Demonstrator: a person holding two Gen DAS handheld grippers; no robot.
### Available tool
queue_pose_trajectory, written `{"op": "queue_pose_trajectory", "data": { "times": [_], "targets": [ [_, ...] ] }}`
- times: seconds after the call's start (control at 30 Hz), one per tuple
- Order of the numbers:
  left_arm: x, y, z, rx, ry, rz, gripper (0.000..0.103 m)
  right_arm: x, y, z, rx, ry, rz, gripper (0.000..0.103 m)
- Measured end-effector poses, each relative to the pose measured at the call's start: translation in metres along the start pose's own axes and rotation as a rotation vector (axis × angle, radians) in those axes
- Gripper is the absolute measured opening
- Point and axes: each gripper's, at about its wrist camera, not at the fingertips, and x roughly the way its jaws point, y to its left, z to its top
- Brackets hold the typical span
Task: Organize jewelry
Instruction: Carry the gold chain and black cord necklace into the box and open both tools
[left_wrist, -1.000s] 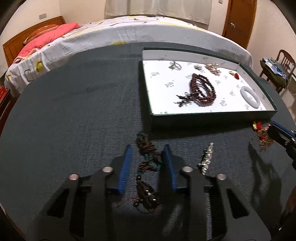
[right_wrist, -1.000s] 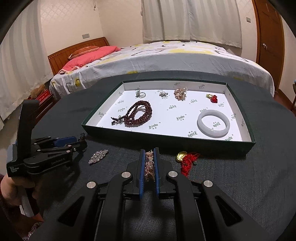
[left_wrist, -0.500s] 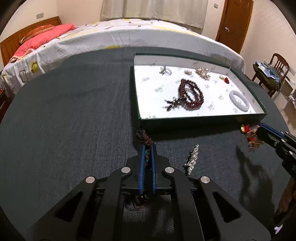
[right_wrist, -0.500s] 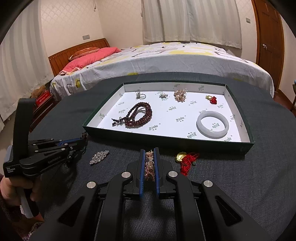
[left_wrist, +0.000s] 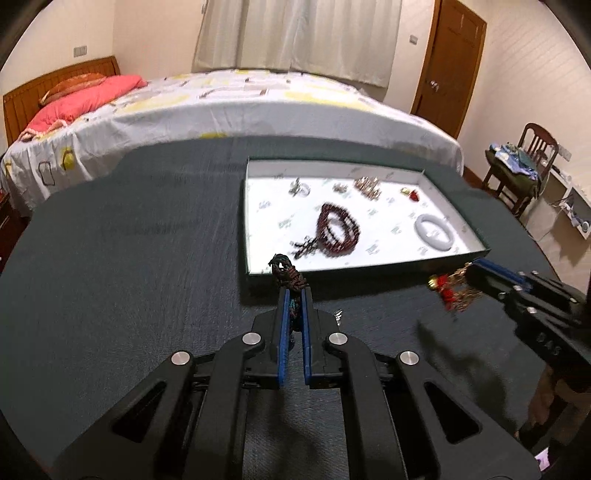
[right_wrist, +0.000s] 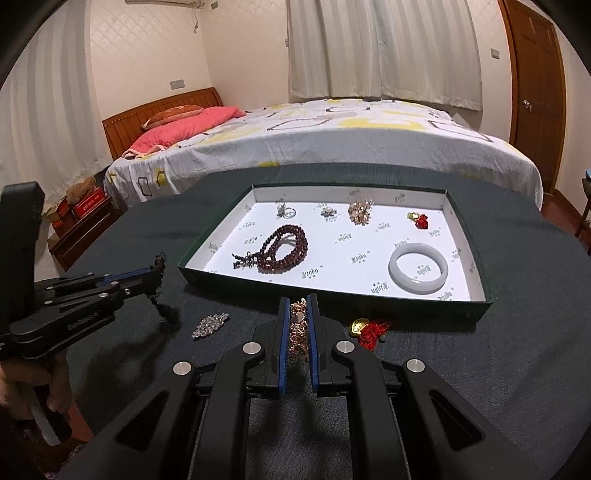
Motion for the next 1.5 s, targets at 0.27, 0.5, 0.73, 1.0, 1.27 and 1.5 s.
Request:
{"op": "queue_pose_trajectory", "data": {
  "times": [0.27, 0.5, 0.73, 1.0, 1.27, 1.5],
  "targets": [
    [-0.03, -0.014, 0.02, -0.001, -0.1, -0.038, 0.006, -0.018, 0.003, 0.013, -0.008, -0.049, -0.001, 0.009],
    [-0.043, -0.021, 0.047, -0.013, -0.18, -0.062, 0.006, -0.032, 0.0, 0.035, -0.019, -0.112, -0.011, 0.009],
    [-0.046, -0.025, 0.08, -0.013, -0.251, -0.073, 0.006, -0.04, -0.01, 0.064, -0.036, -0.179, -0.027, 0.009],
    [-0.024, -0.028, 0.118, -0.028, -0.287, -0.088, 0.006, -0.028, -0.022, 0.1, -0.055, -0.235, -0.042, 0.009],
    [0.021, -0.027, 0.14, -0.034, -0.29, -0.072, 0.006, 0.012, -0.036, 0.116, -0.032, -0.237, -0.042, 0.009],
    [0.09, -0.009, 0.127, -0.073, -0.172, -0.031, 0.006, 0.073, -0.05, 0.102, 0.006, -0.143, -0.025, 0.009]
  ]
}}
